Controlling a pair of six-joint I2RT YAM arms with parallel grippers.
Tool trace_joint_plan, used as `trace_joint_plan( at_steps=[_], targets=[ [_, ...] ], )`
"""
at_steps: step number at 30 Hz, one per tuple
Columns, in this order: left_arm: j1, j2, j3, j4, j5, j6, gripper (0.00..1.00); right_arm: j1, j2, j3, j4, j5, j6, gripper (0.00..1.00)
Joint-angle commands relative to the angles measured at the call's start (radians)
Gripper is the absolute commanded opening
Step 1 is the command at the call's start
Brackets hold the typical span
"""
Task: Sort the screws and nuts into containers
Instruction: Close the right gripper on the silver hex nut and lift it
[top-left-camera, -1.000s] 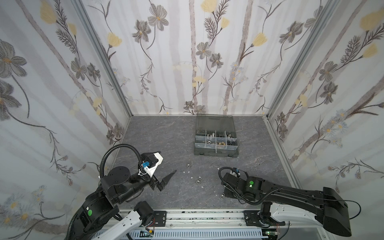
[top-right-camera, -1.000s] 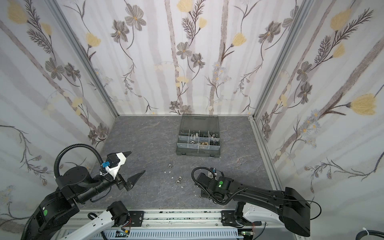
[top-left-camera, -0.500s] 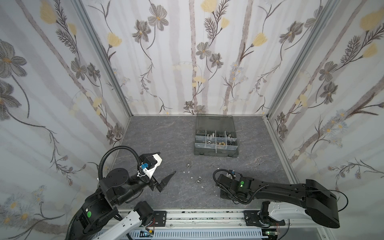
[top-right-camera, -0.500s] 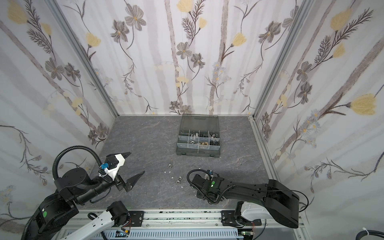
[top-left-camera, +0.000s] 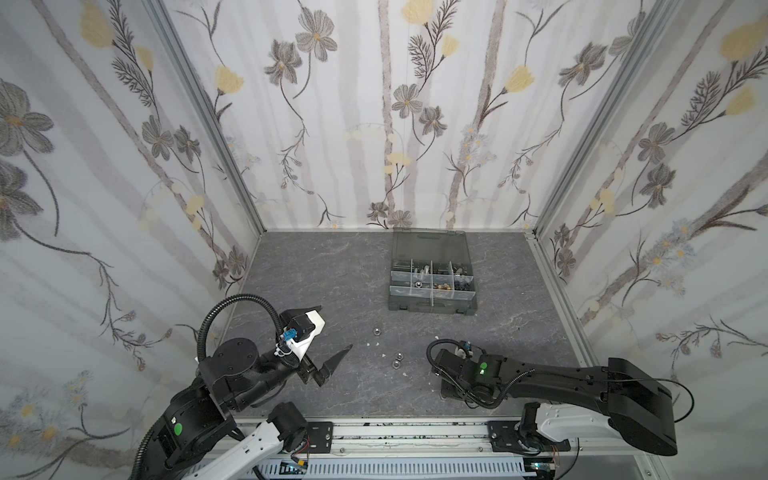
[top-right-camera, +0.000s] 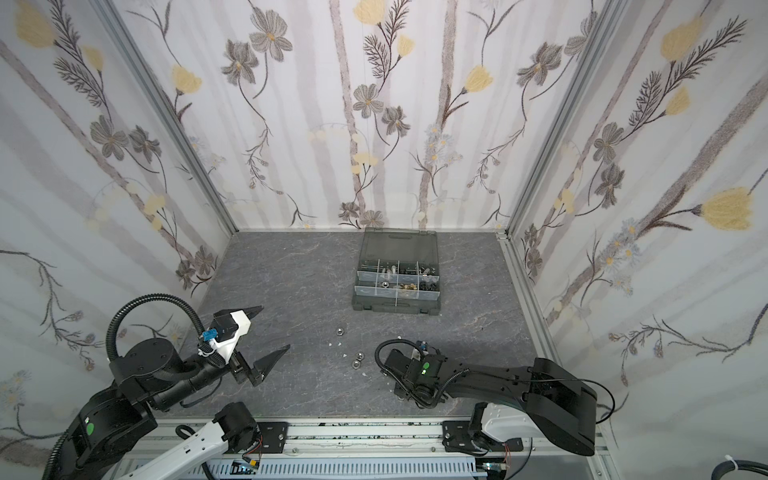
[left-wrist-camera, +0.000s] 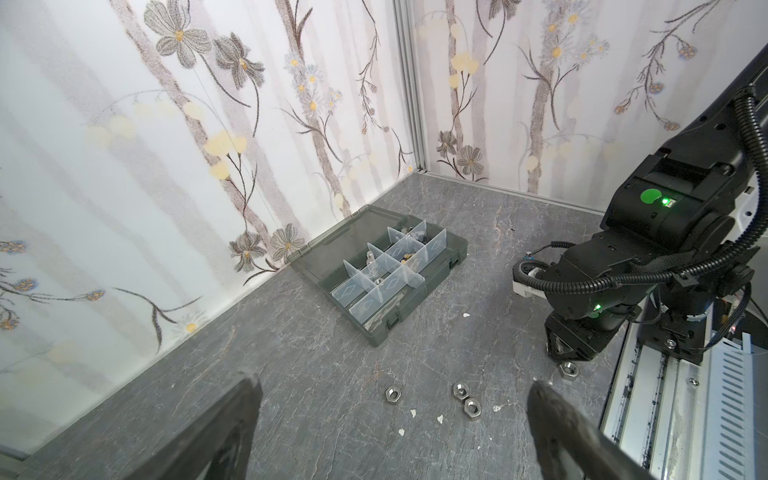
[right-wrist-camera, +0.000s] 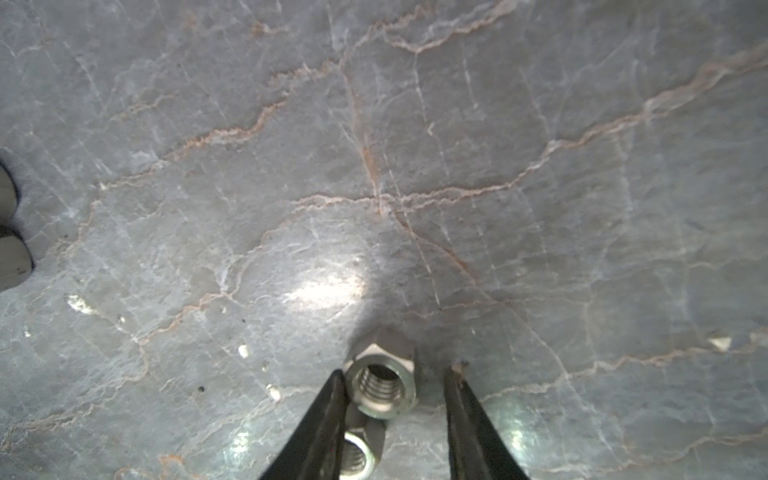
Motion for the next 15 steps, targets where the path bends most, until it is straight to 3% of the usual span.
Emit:
trace_joint_plan(
  at_steps=[1,15],
  targets=[
    [0.000,-0.004,0.000,0.027,-0.010,0.010,1.00,-0.009,0.024,0.002,-0.006,0.006,-0.009,0.36],
    [-0.005,0.000,0.001,0.031,-0.020,0.018,1.00,-0.023,0.067,0.043,-0.016,-0.013,-0.087,0.22]
  ],
)
